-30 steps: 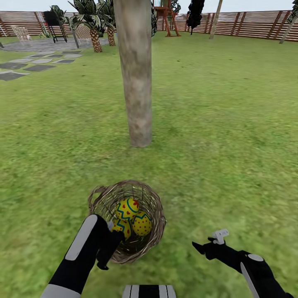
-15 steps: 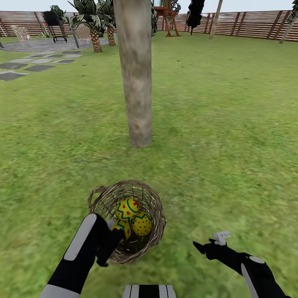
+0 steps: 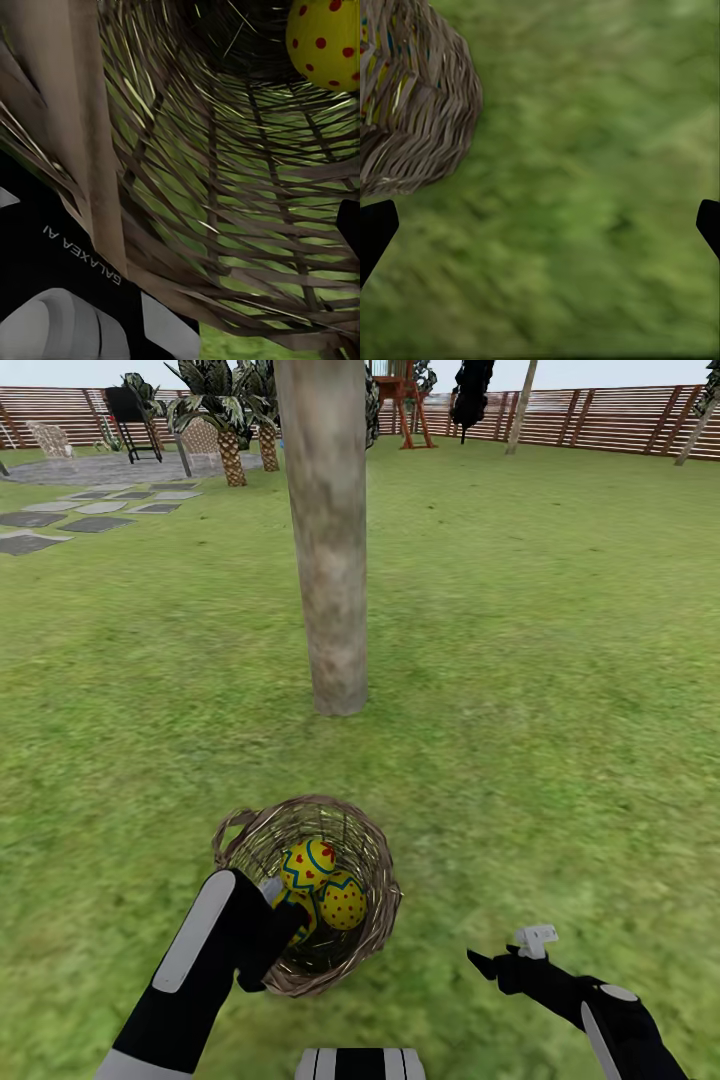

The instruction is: Take the three Easter eggs out of the wicker basket on the lawn in the garden, then place them on the lawn next to a single tree (choose any tree) so that all three eggs are next to the same tree and none are left in the basket.

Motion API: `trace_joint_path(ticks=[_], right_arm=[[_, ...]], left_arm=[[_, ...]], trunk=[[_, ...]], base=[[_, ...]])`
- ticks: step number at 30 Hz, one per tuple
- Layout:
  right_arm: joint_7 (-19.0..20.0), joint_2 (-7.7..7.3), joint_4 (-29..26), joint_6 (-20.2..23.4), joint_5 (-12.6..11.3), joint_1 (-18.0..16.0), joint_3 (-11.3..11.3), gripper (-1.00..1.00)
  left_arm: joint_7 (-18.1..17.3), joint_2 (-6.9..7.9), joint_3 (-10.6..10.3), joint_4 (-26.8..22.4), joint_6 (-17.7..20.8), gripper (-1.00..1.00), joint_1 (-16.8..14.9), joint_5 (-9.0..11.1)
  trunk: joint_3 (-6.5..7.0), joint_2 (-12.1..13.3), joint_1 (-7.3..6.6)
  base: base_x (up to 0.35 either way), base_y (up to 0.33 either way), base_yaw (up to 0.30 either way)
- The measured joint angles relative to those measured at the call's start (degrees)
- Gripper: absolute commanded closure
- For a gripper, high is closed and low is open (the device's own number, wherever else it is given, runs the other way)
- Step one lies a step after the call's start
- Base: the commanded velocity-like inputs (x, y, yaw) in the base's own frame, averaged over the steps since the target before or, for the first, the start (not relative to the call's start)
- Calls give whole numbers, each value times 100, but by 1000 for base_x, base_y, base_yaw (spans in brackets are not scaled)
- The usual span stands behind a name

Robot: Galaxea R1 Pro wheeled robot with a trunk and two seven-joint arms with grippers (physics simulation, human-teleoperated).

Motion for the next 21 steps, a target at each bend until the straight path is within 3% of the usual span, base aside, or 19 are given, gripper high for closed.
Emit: trace_joint_path(ticks=[15, 21], right_arm=[[-1, 0, 10, -8, -7, 0, 0, -100], [-1, 0, 9, -9, -6, 0, 0, -100]], left_arm=[[-2, -11, -57, -158, 243, -100, 0, 47], [-180, -19, -186, -234, 989, -100, 0, 163]], trunk=[[0, 0, 0], [0, 0, 0]], base=[[0, 0, 0], [0, 0, 0]])
